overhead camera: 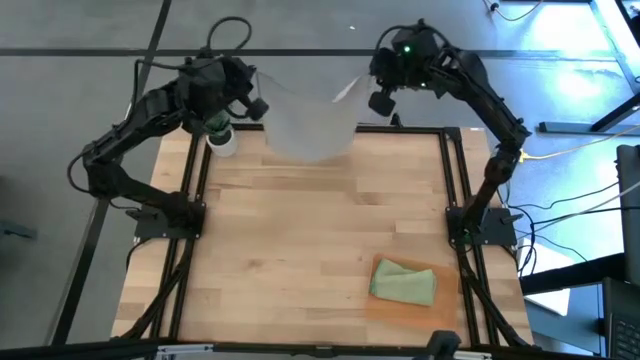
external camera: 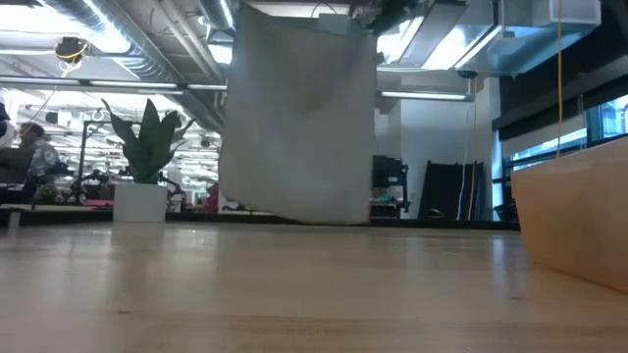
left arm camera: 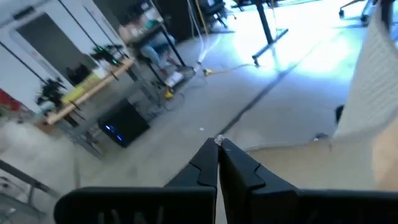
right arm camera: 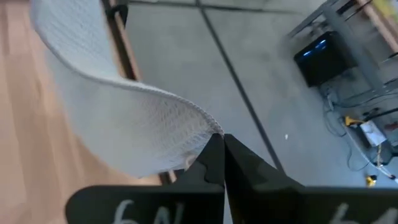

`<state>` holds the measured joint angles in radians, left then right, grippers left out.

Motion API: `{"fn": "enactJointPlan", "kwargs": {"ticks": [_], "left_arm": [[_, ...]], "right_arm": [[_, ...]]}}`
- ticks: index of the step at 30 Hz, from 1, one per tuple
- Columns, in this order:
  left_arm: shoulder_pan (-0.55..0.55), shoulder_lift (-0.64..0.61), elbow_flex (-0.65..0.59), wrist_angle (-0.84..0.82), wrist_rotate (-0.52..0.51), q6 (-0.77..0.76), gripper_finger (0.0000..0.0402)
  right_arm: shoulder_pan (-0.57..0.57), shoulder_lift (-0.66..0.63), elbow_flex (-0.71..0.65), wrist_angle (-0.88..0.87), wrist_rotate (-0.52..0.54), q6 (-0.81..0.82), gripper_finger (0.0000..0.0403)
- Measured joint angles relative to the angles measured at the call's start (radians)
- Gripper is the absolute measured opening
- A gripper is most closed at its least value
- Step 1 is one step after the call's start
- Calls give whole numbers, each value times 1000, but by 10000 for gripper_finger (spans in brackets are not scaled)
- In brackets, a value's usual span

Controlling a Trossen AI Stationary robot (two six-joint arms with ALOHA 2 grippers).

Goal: Roll microfiber towels into tight, uniform cylinder then place into a basket
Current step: Roll the gray microfiber towel

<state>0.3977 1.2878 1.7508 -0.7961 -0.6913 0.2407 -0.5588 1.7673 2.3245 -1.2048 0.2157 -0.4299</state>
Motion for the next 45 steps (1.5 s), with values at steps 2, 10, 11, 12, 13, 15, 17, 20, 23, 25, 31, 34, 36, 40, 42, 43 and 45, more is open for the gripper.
{"fn": "enactJointPlan", "kwargs": {"ticks": [2,10,11,12,13,15,17,20,23,25,31,34,36,40,42,43,45], "left_arm": [[13,-1,1,8,-1,27,0],[-13,-4,0,-140,123,-27,0],[-26,-3,0,-161,139,-34,0],[-43,-3,0,-180,145,-46,0],[-60,-5,0,-201,152,-57,0],[-93,-11,0,-266,170,-86,0],[-129,-12,0,-325,198,-131,0],[-185,-8,0,-412,239,-215,0],[-242,-4,-1,-498,275,-313,0],[-279,-4,-1,-551,301,-388,0],[-405,-4,-77,-586,389,-591,0],[-477,-5,-163,-578,399,-678,0],[-518,-4,-238,-565,414,-739,0],[-587,-3,-383,-483,472,-846,0],[-620,-3,-440,-442,483,-898,0],[-636,-4,-467,-418,489,-921,0],[-657,-4,-517,-375,515,-954,0]], "right_arm": [[-10,-14,0,17,0,-1,0],[14,-54,0,-126,-49,39,0],[23,-56,0,-171,-53,56,0],[34,-56,0,-217,-55,67,0],[45,-56,-1,-259,-56,87,0],[71,-56,-12,-312,-59,113,0],[95,-58,-34,-340,-78,139,0],[140,-69,-86,-340,-90,176,0],[187,-92,-165,-339,-98,214,0],[217,-107,-236,-330,-126,242,0],[326,-177,-517,-231,-169,330,0],[382,-212,-664,-168,-172,392,0],[418,-236,-755,-133,-199,431,0],[494,-264,-916,-57,-269,514,0],[530,-265,-977,-19,-307,553,0],[547,-265,-1002,-5,-320,564,0],[577,-265,-1060,43,-326,584,0]]}}
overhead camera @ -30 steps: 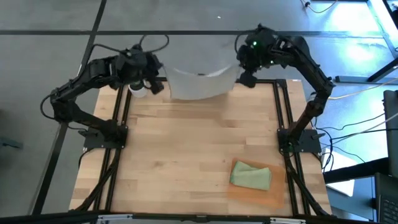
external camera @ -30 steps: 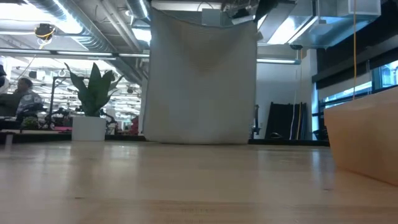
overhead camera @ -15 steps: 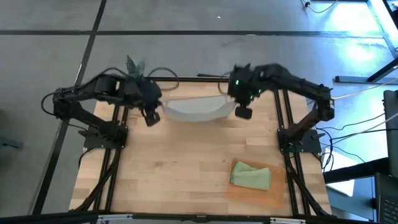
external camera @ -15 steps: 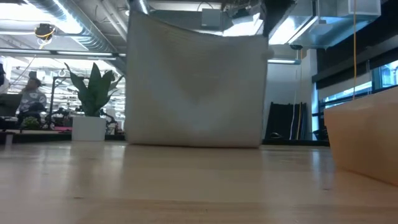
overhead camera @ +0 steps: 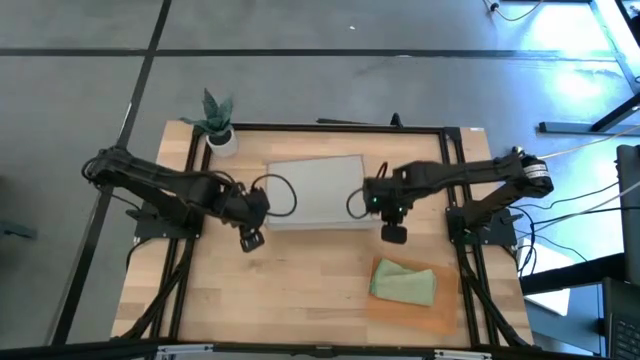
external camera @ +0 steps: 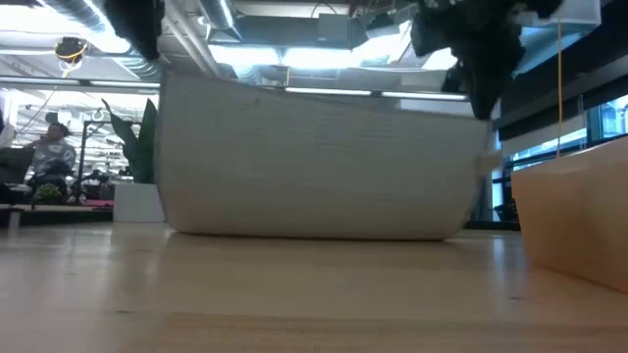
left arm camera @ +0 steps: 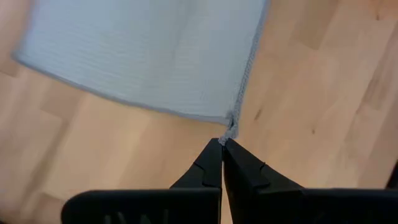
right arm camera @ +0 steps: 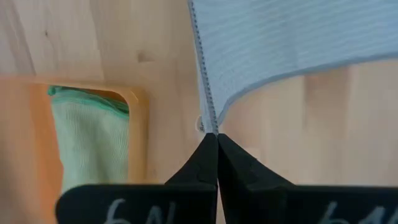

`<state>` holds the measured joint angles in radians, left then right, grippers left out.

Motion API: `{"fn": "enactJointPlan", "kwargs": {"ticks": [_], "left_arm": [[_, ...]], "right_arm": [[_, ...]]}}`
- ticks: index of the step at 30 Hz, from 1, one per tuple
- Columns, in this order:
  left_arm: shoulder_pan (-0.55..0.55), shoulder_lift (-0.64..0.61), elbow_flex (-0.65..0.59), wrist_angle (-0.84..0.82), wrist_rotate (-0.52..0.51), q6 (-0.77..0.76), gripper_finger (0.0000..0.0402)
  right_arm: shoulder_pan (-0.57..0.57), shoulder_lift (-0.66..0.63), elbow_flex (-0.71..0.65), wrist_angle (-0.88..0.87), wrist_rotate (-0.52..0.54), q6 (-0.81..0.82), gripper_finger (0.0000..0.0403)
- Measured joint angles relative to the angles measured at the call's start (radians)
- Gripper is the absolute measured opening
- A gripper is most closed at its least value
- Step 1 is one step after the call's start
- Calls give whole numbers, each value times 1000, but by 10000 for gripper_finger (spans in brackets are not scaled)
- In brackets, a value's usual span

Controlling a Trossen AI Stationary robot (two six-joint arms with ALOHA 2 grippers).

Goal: Roll microfiber towels into tight, uniform cylinder then place into a basket
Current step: Roll the gray microfiber towel

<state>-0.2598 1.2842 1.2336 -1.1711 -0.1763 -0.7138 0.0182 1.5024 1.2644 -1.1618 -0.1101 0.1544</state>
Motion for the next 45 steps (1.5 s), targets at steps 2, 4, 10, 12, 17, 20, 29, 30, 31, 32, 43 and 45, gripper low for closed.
{"fn": "enactJointPlan", "kwargs": {"ticks": [2,4,10,12,17,20,29,30,31,32,43,45], "left_arm": [[-15,0,-40,35,23,-29,0],[-21,0,-65,46,30,-49,0],[17,0,-101,42,-33,-70,0],[40,-1,-107,41,-74,-70,0],[113,-1,-135,38,-179,-70,0],[164,-1,-159,42,-186,-65,0],[275,-1,-308,149,-243,-37,0],[289,-1,-321,173,-252,-26,0],[303,-1,-333,202,-258,-9,0],[317,0,-343,231,-266,9,0],[524,-1,-404,415,-297,195,0],[557,-1,-409,422,-285,216,0]], "right_arm": [[18,1,-46,44,0,6,0],[21,1,-71,59,0,23,0],[-28,1,-91,116,38,2,0],[-55,7,-91,127,80,-24,0],[-138,15,-91,190,172,-75,0],[-194,23,-96,257,181,-129,0],[-354,64,-169,474,205,-253,0],[-372,65,-176,493,206,-264,0],[-387,65,-184,510,206,-272,0],[-403,65,-193,535,206,-285,0],[-527,83,-208,685,197,-377,0],[-539,98,-208,690,196,-378,0]]}}
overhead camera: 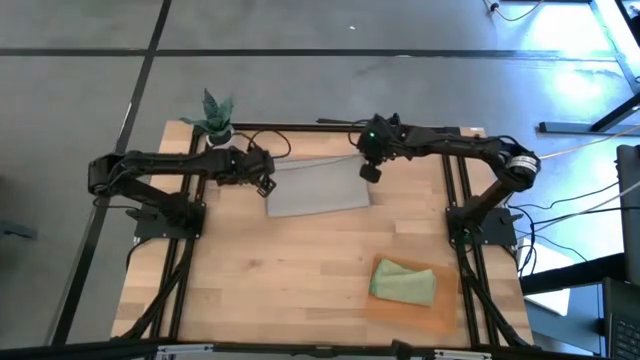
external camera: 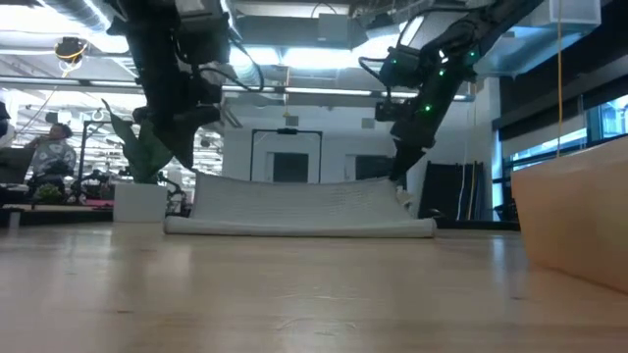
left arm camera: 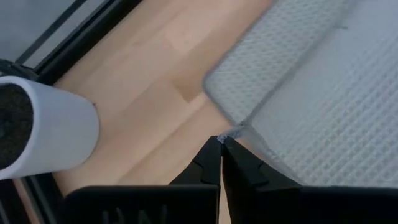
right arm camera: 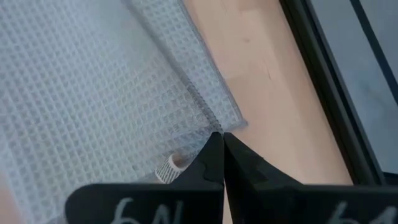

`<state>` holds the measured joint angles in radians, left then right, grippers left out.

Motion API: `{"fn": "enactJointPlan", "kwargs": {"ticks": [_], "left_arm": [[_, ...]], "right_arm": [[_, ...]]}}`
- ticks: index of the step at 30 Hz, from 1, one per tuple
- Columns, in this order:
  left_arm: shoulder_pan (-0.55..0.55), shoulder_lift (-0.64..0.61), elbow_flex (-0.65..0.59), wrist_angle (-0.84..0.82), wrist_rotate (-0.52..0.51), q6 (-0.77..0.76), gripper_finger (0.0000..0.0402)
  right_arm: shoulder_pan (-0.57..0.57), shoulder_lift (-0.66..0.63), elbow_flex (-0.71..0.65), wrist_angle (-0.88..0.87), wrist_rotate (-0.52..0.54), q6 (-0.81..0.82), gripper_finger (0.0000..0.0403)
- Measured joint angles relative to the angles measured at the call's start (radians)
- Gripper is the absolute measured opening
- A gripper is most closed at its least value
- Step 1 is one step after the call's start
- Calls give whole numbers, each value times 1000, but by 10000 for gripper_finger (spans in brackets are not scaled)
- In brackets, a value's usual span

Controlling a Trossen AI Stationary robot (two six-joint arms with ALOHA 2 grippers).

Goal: Roll microfiber towels into tight, uniform cylinder then place into a basket
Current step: Roll the gray microfiber towel

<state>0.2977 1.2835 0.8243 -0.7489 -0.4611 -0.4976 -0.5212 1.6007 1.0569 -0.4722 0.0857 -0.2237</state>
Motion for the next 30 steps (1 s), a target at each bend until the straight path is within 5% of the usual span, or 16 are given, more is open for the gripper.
{"fn": "enactJointPlan", "kwargs": {"ticks": [11,24,27,30], "left_arm": [[106,0,0,39,11,86,0],[173,12,-1,60,70,100,67],[185,13,-1,103,116,118,76],[184,13,0,146,245,119,76]], "right_arm": [[-13,51,0,19,0,2,29],[-14,52,15,92,1,-21,166],[-9,52,15,89,-6,-19,191],[11,44,15,43,-121,8,205]]}}
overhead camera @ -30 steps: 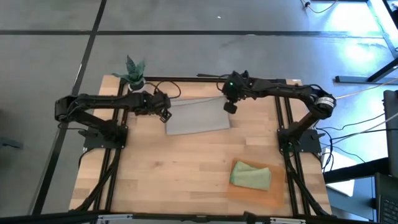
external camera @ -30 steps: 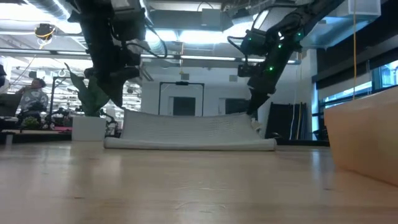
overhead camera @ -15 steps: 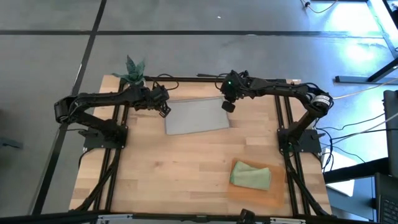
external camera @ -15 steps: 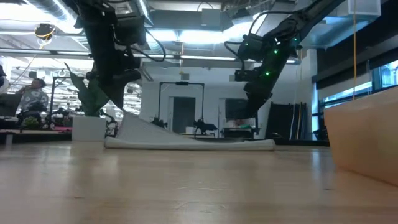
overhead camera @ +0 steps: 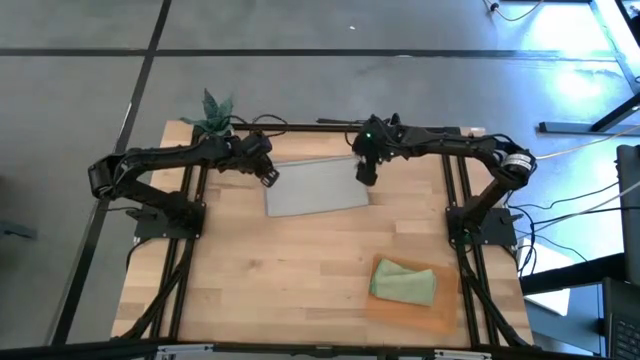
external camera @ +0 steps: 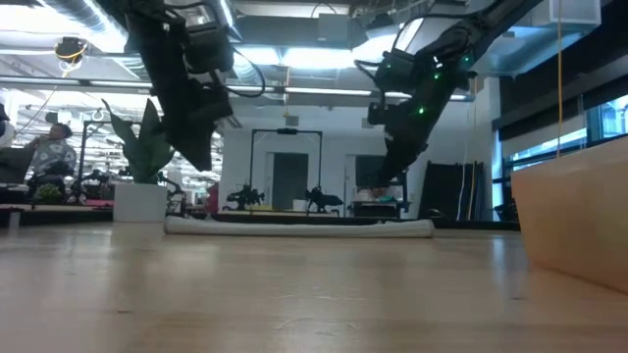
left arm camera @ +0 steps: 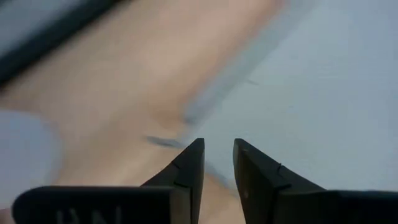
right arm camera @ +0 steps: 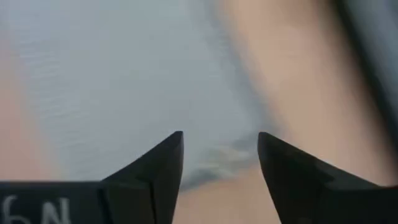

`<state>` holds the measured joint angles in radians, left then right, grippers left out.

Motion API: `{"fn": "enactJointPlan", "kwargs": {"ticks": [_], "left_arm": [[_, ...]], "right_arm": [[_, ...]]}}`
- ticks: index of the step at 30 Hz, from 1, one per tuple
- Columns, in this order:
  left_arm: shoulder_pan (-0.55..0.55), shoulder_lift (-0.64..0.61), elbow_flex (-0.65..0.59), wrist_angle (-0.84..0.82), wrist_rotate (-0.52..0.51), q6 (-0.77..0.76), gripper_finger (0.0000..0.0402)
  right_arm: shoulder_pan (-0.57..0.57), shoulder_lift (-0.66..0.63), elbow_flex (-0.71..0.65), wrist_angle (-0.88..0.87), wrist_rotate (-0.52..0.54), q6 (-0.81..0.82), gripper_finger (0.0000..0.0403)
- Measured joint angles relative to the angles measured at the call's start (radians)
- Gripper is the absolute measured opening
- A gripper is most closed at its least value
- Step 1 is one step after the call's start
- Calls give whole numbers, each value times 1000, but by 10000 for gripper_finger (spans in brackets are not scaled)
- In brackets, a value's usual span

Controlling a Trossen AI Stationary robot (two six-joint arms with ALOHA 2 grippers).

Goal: Roll microfiber towels into tight, uniform cylinder then place into a basket
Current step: Roll the gray microfiber towel

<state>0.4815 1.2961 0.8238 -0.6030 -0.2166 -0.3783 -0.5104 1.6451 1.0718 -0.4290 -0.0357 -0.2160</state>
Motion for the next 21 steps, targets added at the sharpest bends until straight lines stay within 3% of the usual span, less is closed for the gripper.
{"fn": "enactJointPlan", "kwargs": {"ticks": [4,6,13,21], "left_arm": [[-39,3,-12,17,126,46,72],[-66,15,-35,35,130,47,72],[-120,83,-104,171,129,49,71],[-120,232,-120,206,122,49,71]], "right_arm": [[47,-2,-3,-94,-302,54,210],[81,-2,-20,-98,-365,55,210],[162,-2,-101,-45,-350,56,210],[137,-2,-179,32,-292,57,210]]}}
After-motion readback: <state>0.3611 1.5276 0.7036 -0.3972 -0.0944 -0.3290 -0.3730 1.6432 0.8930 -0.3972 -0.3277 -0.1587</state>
